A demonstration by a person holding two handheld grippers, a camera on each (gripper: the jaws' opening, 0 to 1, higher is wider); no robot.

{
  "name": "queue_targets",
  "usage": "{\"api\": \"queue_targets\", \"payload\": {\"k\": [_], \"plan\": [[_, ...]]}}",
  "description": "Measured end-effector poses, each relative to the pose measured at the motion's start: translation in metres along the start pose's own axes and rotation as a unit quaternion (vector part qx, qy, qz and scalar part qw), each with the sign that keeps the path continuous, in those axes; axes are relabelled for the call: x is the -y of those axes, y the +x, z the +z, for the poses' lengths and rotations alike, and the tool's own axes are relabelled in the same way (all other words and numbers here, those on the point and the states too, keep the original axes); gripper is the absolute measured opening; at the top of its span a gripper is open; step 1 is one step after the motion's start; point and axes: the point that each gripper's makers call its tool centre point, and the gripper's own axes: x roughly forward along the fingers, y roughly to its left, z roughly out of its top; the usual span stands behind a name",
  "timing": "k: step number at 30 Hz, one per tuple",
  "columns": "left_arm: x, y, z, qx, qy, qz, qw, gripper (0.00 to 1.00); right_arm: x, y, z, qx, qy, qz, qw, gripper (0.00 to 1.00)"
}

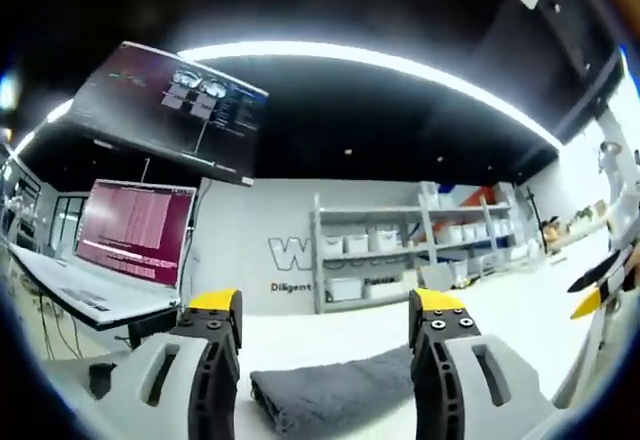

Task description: Open the folded towel by lifting each exposed corner and separating the folded layers until the towel lies flat within the target outline without major curled edges

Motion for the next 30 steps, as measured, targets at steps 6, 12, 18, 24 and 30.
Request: {"api": "queue_targets", "payload": {"k": [6, 12, 18, 24, 30], "plan": [[0.009, -0.003, -0.003, -0.025, 0.020, -0.019, 0.9993, 0.77, -0.001, 0.000, 0.001, 0.001, -0.002, 0.001, 1.0000, 0.97], [0.014, -0.005, -0.015, -0.059, 0.019, -0.036, 0.9974, 0.84, -0.003, 0.001, 0.001, -0.001, -0.003, 0.002, 1.0000, 0.97], [0.017, -0.007, -0.028, -0.088, 0.032, -0.045, 0.9946, 0.92, -0.004, 0.001, 0.000, -0.002, -0.004, 0.002, 1.0000, 0.97], [0.018, -0.009, -0.034, -0.097, 0.024, -0.051, 0.9937, 0.99, -0.006, 0.002, 0.000, -0.004, -0.006, 0.004, 1.0000, 0.97], [0.019, -0.012, -0.041, -0.112, 0.025, -0.060, 0.9916, 0.99, -0.005, 0.002, 0.000, -0.004, -0.005, 0.003, 1.0000, 0.97]]}}
